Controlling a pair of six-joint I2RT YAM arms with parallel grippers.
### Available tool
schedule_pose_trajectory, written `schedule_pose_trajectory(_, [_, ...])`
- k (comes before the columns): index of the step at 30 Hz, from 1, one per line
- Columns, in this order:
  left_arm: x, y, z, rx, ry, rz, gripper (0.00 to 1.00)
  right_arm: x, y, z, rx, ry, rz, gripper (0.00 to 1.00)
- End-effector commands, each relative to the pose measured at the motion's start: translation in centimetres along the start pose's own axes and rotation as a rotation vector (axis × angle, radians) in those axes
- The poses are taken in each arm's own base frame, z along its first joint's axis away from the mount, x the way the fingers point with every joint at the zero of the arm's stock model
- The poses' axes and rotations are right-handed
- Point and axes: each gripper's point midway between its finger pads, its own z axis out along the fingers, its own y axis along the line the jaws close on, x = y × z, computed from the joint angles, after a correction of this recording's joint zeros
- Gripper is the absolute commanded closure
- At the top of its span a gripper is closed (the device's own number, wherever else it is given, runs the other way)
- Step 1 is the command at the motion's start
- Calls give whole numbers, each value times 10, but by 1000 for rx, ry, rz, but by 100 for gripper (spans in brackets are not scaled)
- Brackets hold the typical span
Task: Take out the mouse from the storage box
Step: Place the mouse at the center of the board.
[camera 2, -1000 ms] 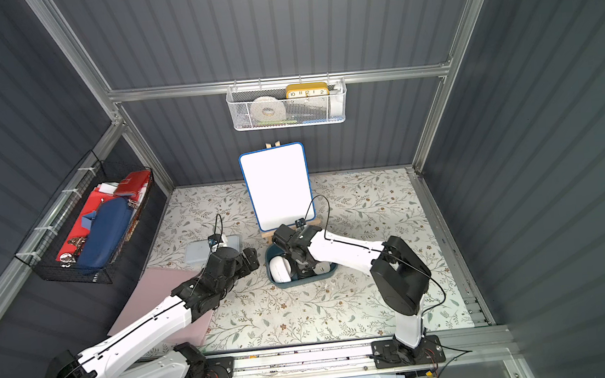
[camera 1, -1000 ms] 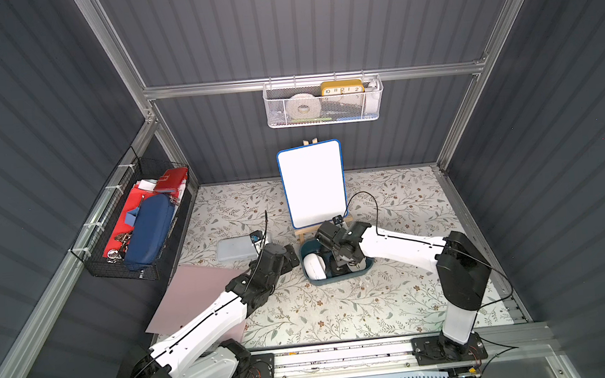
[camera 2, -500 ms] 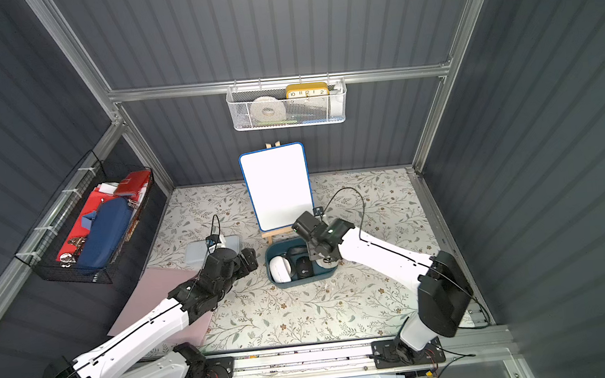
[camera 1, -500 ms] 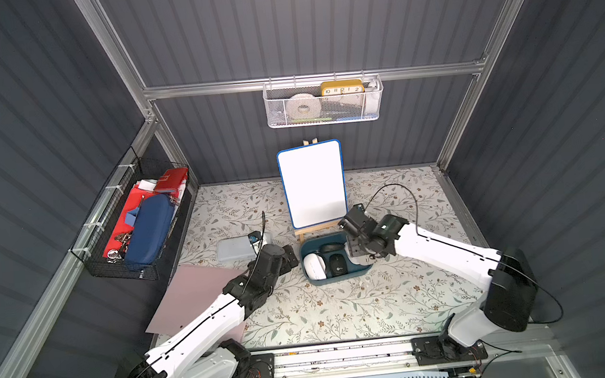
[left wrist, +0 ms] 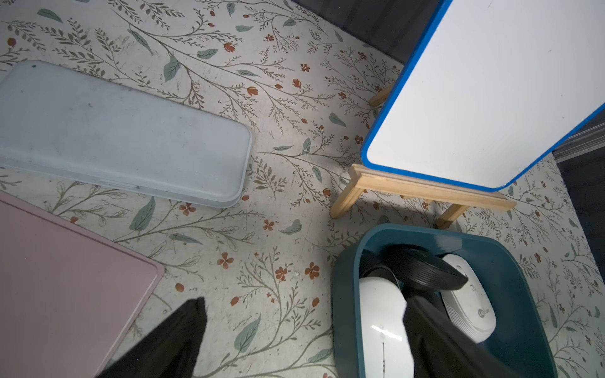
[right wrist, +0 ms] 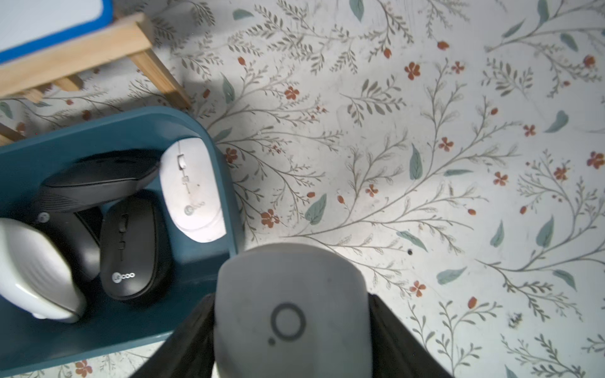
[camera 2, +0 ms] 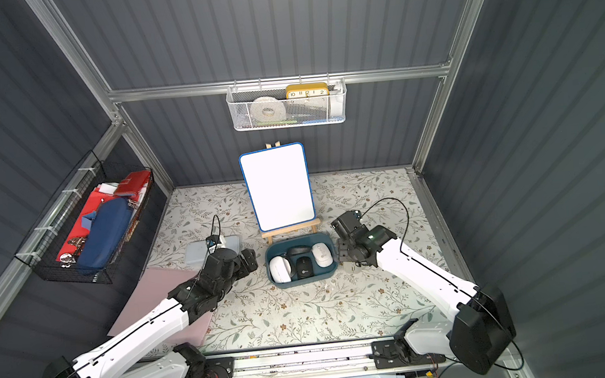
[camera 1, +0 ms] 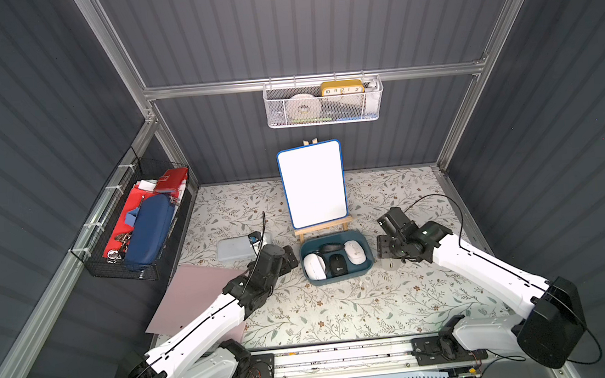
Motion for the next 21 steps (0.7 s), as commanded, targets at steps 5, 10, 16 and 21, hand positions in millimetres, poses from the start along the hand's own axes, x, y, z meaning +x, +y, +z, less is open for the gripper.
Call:
schedule_pose_trajectory(5, [-12, -9, -5, 18, -17, -11, 1, 22, -10, 25, -35, 82, 57, 33])
schedule_pose_trajectory(10, [-11, -9, -5, 16, -14, -11, 1, 35, -11, 43, -44, 161, 70, 33])
schedule_pose_trajectory(16, [-12, -11, -3, 18, -8, -9, 1, 42, -15, 63, -40, 212, 92, 33])
schedule_pose_trajectory(21, [-11, -12, 2, 7, -3, 4, 0, 41, -15, 74, -42, 227, 99, 31])
